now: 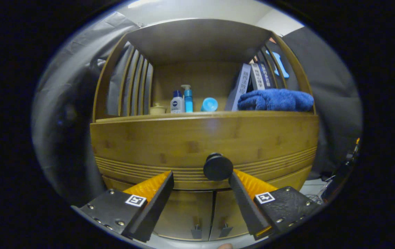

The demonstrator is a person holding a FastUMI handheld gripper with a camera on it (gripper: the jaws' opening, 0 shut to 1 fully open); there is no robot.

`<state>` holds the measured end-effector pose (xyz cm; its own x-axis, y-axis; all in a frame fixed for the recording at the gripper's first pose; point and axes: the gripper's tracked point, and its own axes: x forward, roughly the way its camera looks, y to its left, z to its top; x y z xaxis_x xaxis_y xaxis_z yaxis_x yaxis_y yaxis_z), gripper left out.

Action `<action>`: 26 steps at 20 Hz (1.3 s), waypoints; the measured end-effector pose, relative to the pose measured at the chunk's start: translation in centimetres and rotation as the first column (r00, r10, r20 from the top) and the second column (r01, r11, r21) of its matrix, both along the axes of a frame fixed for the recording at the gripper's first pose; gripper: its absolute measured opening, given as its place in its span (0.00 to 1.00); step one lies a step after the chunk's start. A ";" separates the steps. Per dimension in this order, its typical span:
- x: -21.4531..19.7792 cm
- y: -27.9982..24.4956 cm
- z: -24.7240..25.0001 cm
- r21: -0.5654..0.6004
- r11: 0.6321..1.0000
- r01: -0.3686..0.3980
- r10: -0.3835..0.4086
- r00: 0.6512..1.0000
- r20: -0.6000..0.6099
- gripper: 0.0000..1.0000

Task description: Pull open the drawer, take out the items inside it, and place them on the countertop above the cabinet.

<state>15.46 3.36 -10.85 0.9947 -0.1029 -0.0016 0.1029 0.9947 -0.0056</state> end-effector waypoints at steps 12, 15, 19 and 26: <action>-13.9 -1.2 14.4 -0.004 0.996 0.088 -0.088 0.995 0.036 0.99; -16.6 -1.6 17.4 -0.024 0.996 0.082 -0.081 0.996 0.030 0.99; -18.3 -1.4 21.4 -0.001 0.997 0.072 -0.072 0.996 0.047 0.99; -19.6 -2.3 24.4 0.012 0.999 0.046 -0.046 0.999 -0.010 0.99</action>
<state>-4.12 1.10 13.53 0.9888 -0.1484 -0.0132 0.1485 0.9889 0.0057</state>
